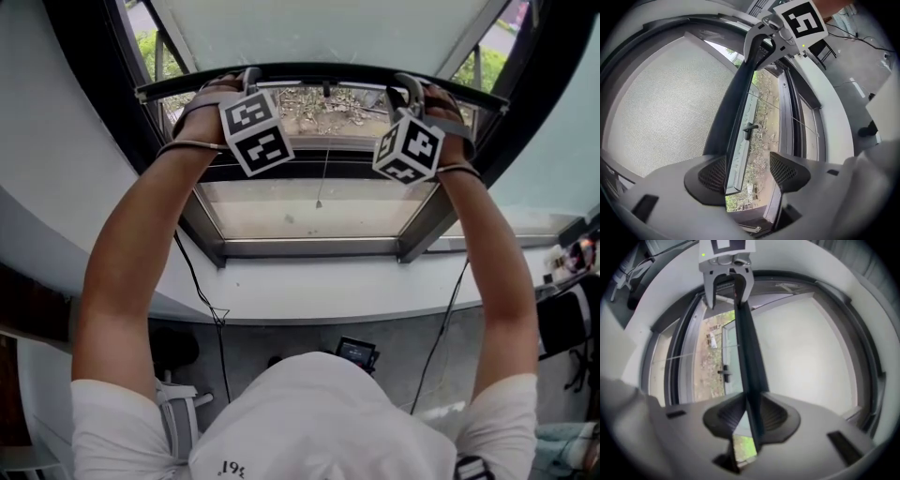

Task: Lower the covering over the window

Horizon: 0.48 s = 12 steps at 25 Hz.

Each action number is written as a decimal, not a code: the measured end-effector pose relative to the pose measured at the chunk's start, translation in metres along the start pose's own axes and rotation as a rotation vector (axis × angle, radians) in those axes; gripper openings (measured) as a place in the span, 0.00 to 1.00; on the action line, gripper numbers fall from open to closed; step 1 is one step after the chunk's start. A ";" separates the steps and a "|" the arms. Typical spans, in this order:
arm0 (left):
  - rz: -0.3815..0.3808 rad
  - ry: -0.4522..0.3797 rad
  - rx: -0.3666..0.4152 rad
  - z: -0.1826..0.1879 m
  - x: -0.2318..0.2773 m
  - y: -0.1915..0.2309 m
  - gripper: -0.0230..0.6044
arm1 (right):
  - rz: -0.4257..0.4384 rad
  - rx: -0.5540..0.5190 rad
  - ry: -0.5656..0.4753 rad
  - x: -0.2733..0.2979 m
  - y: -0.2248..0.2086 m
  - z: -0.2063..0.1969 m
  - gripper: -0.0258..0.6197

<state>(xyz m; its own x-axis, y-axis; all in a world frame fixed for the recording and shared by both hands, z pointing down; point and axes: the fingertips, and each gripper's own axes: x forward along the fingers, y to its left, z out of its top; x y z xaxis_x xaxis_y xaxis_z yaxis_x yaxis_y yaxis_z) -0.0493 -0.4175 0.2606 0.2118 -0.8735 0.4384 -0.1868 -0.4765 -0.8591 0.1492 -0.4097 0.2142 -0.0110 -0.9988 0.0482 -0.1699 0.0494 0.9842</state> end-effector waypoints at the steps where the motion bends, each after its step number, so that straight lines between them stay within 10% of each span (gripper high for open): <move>1: -0.006 0.000 -0.003 0.000 0.001 -0.002 0.48 | 0.013 -0.008 0.005 0.001 0.003 -0.001 0.19; 12: -0.035 0.002 -0.014 -0.001 0.001 -0.006 0.48 | 0.112 -0.069 0.075 0.012 0.027 -0.010 0.23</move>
<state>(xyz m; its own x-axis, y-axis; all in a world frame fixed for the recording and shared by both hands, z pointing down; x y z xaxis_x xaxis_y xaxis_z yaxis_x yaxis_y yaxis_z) -0.0490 -0.4158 0.2669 0.2164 -0.8567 0.4683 -0.1924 -0.5077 -0.8398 0.1548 -0.4207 0.2430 0.0475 -0.9846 0.1682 -0.1040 0.1626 0.9812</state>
